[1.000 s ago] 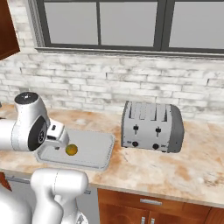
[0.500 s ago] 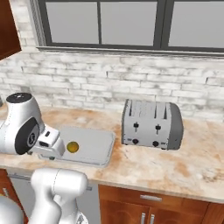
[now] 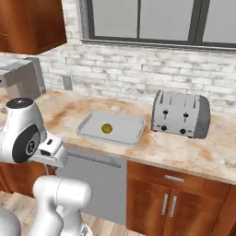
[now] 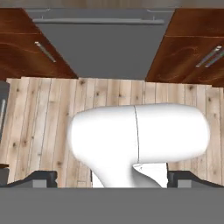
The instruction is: Pick the tangerine and orange from the fridge and place them inside the tupperware on the counter.
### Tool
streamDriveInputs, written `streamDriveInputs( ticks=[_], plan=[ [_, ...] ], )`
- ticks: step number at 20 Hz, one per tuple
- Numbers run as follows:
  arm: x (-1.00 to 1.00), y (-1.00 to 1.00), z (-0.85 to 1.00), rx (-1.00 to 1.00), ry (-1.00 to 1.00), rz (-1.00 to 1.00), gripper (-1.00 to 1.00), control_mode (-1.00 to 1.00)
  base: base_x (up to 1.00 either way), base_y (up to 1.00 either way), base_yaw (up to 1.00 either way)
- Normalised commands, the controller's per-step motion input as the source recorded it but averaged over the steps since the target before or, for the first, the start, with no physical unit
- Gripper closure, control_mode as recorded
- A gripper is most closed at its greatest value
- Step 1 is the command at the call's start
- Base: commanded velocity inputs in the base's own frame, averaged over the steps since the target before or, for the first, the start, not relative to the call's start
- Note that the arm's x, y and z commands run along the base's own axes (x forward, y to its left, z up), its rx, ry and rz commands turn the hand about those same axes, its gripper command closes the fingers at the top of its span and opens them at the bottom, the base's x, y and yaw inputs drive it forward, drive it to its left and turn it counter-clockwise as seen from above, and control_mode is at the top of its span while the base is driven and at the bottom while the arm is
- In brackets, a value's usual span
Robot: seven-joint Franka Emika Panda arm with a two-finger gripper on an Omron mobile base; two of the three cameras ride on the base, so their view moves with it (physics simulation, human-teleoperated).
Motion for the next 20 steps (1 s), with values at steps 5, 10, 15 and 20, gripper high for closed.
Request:
streamDriveInputs(
  ticks=[5,10,15,20],
  plan=[
    [0.0,0.0,0.0,0.0,0.0,0.0,-1.0,1.0,-0.99,0.0,0.65],
    [0.0,0.0,0.0,0.0,0.0,0.0,-1.0,1.0,-1.0,0.0,0.75],
    [0.0,0.0,0.0,0.0,0.0,0.0,-1.0,1.0,-1.0,0.0,0.76],
    [0.0,0.0,0.0,0.0,0.0,0.0,-1.0,1.0,-0.99,0.0,0.79]
  ],
)
